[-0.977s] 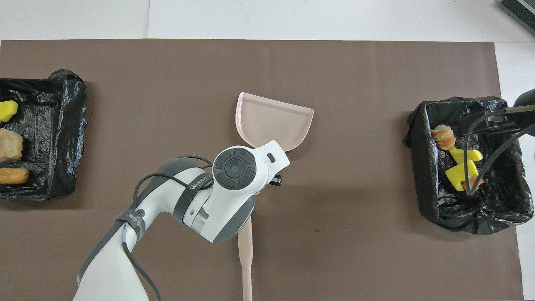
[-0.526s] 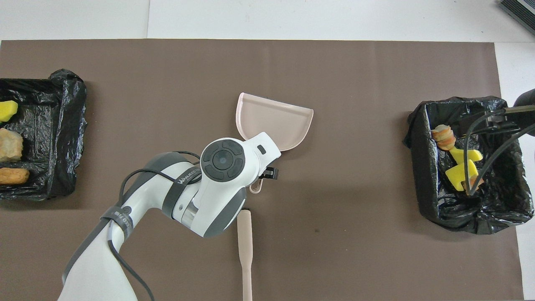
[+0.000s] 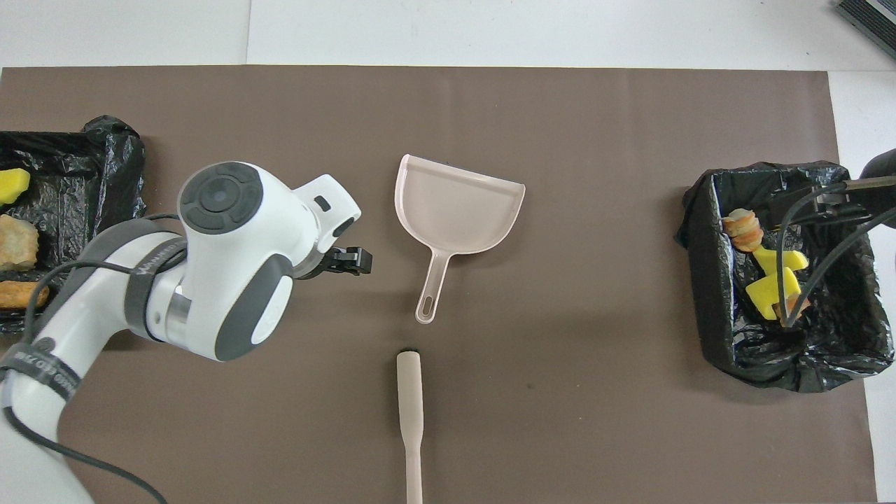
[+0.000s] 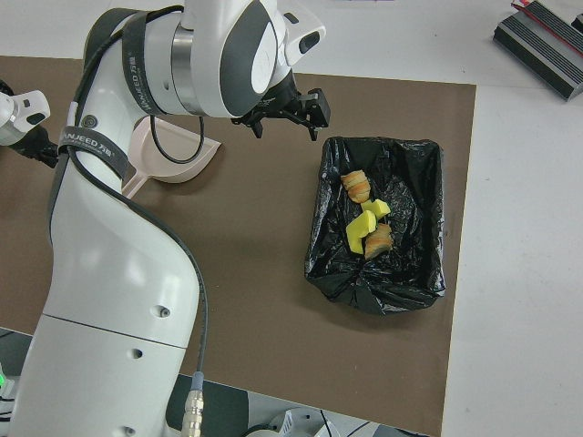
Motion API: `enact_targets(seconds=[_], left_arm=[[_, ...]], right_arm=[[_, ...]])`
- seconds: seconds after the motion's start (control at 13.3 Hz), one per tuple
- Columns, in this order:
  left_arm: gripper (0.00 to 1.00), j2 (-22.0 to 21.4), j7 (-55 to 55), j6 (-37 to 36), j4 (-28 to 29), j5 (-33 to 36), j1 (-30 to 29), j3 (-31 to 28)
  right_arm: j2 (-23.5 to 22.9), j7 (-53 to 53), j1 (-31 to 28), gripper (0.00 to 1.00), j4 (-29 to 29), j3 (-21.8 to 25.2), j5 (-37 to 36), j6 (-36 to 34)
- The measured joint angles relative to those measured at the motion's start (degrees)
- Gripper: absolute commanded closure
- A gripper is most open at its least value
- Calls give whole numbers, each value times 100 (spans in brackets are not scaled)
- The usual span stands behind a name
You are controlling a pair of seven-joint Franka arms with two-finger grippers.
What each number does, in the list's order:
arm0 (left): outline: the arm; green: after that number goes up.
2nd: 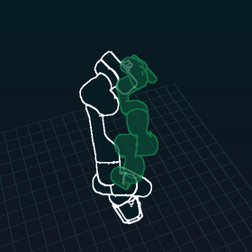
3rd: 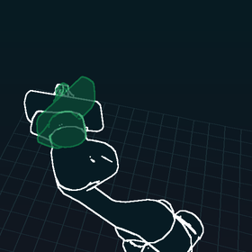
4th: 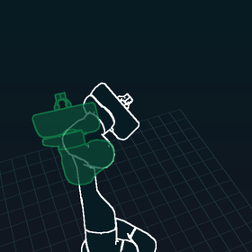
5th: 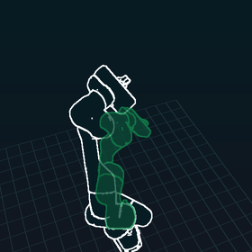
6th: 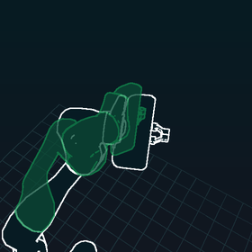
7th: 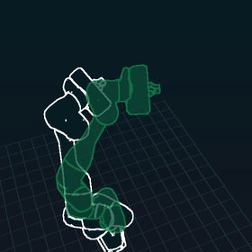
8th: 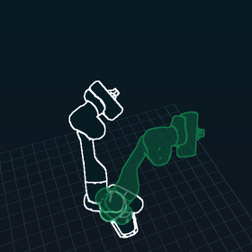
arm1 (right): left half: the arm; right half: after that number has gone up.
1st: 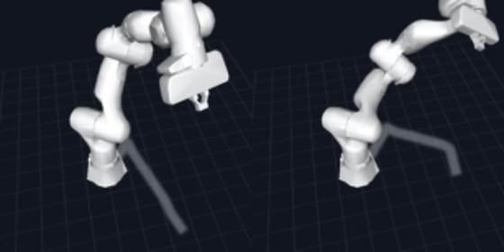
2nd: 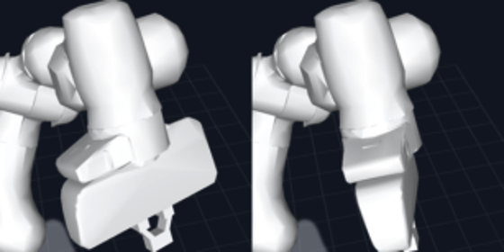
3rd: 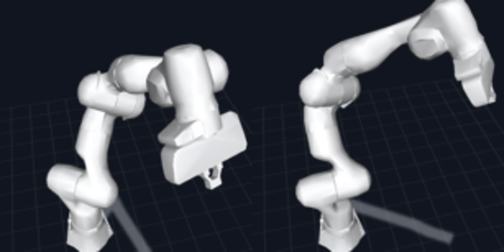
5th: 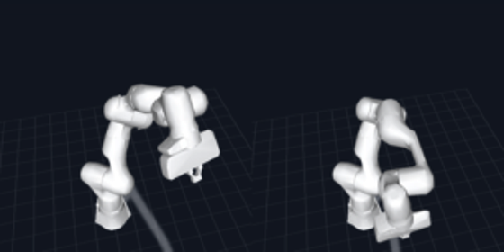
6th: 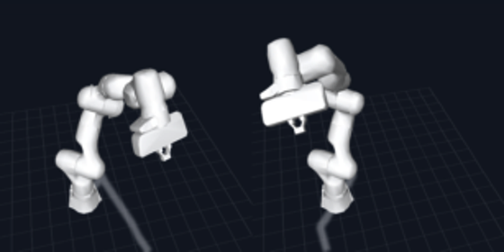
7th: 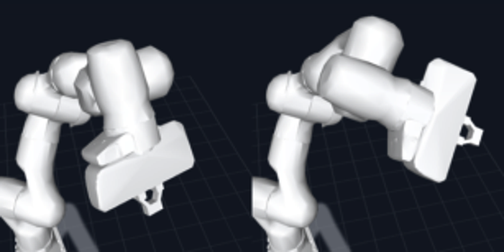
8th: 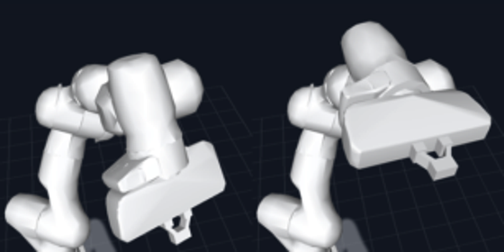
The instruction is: Sweep and dump trash in bin
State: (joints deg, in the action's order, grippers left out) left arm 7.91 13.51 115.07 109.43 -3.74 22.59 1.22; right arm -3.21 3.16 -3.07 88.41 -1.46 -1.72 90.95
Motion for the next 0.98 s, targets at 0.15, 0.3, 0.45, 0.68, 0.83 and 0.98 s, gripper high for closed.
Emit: enact_targets(seconds=[0.15,0.3,0.45,0.68,0.83,0.98], left_arm=[[0,-261,-677,-457,-13,0,-572,-14],[0,-549,-1219,-831,-22,2,-1116,-27],[0,-807,-1612,-1081,-45,52,-1556,-34],[0,-964,-2060,-1524,-291,291,-1920,-38],[0,-965,-2084,-1911,-613,448,-1934,-28],[0,-973,-2075,-2310,-1019,503,-1934,-32]], right_arm=[[0,0,0,0,0,0,0,0],[0,0,0,0,0,0,0,0],[0,0,0,0,0,0,0,0],[0,0,0,0,0,0,0,0],[0,0,0,0,0,0,0,0],[0,0,0,0,0,0,0,0]])
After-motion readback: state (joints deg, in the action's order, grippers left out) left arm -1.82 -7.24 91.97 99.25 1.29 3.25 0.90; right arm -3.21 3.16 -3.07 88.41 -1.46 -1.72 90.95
